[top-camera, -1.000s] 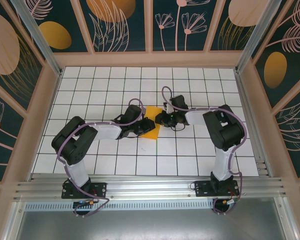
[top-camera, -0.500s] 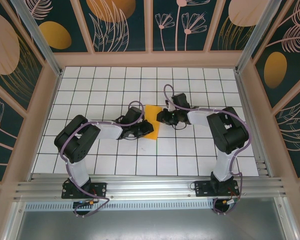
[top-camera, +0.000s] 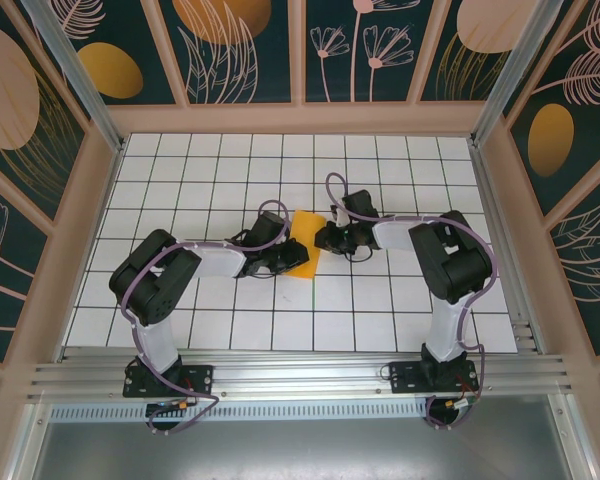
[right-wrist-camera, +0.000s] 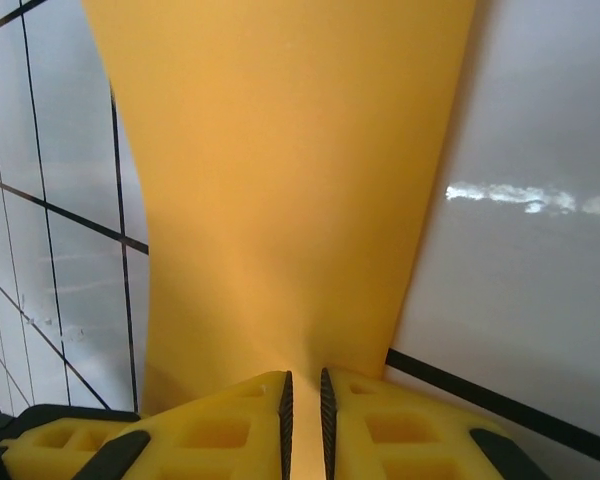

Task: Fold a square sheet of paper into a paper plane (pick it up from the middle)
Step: First fold in half a square sheet of paper at the center of the table.

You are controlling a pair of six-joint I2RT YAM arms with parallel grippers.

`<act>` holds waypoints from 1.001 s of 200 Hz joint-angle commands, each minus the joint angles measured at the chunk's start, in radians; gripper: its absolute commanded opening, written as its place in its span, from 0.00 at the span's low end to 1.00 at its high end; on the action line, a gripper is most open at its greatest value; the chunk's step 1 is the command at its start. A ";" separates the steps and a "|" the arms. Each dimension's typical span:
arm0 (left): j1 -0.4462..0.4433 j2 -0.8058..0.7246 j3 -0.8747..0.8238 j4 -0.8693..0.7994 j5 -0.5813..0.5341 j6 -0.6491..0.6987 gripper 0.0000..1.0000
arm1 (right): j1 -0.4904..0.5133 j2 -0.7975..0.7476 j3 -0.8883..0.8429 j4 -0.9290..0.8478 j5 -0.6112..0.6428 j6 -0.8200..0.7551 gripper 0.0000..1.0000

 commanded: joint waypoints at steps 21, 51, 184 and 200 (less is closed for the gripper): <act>-0.009 0.003 0.033 0.065 0.065 0.020 0.20 | 0.008 0.036 0.030 -0.040 0.009 -0.002 0.18; -0.008 0.025 0.056 0.070 0.089 0.022 0.21 | 0.017 0.039 0.033 -0.052 0.019 0.005 0.17; -0.014 0.089 0.063 -0.057 0.033 0.068 0.10 | -0.004 0.042 0.056 -0.061 0.017 0.005 0.15; -0.015 0.091 0.056 -0.063 0.031 0.070 0.09 | -0.011 0.053 0.072 -0.076 0.020 -0.016 0.14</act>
